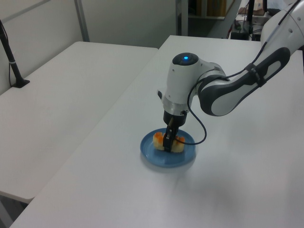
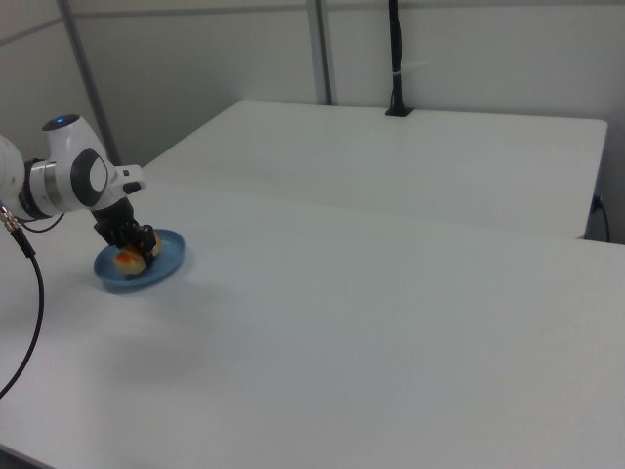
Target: Put the bread onto the plate
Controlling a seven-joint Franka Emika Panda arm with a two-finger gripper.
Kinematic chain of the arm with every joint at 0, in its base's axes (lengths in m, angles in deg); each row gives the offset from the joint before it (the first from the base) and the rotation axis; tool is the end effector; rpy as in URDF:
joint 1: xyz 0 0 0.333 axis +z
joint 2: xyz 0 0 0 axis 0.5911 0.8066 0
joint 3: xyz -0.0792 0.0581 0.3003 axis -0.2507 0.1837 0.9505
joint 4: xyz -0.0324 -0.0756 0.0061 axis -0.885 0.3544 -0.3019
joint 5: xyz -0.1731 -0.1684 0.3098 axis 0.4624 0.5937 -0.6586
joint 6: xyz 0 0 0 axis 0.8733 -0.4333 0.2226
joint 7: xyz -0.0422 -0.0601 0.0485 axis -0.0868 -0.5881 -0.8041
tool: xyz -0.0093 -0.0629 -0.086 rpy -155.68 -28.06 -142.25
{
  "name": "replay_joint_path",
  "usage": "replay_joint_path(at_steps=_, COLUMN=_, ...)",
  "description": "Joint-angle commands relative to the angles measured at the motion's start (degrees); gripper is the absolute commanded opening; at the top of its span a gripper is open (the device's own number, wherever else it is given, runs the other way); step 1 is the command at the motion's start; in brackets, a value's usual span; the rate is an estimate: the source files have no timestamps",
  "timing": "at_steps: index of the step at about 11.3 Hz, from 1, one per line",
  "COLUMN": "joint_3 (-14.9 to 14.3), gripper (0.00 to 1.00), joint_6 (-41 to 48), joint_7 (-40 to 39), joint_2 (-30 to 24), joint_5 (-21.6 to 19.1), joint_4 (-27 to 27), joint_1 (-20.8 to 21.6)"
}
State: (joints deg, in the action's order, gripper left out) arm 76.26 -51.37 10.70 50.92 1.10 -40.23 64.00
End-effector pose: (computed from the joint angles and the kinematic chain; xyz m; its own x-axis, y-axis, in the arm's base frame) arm 0.6296 0.3287 0.3181 0.9755 0.1065 0.1923 0.1033 -0.9943 0.0266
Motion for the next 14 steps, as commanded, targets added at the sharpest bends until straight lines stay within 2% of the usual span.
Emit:
replay_joint_path(at_steps=1, joint_3=-0.33, gripper=0.75, joint_6=-1.60, joint_7=1.64, joint_2=1.20, joint_5=0.81, joint_4=0.18, joint_1=0.27)
replay_joint_path(at_steps=2, joint_3=-0.33, gripper=1.00, joint_6=-1.51, joint_7=1.64, joint_2=1.11, joint_5=0.81, joint_4=0.18, joint_1=0.09)
replay_joint_path(at_steps=7, joint_3=-1.12, gripper=1.00, joint_6=1.19, joint_7=1.03, joint_2=-3.27, joint_5=0.81, joint_4=2.11, joint_1=-0.96)
replay_joint_path(at_steps=9, joint_3=-1.12, gripper=1.00, joint_6=6.72, joint_7=-2.29, joint_2=-6.96, joint_5=0.81, joint_4=1.94, joint_1=-3.94)
replay_joint_path(at_steps=14, joint_3=-0.77, gripper=1.00, joint_6=28.67, joint_7=-20.90, joint_2=-21.45, joint_5=-0.25, joint_4=1.58, joint_1=-15.09)
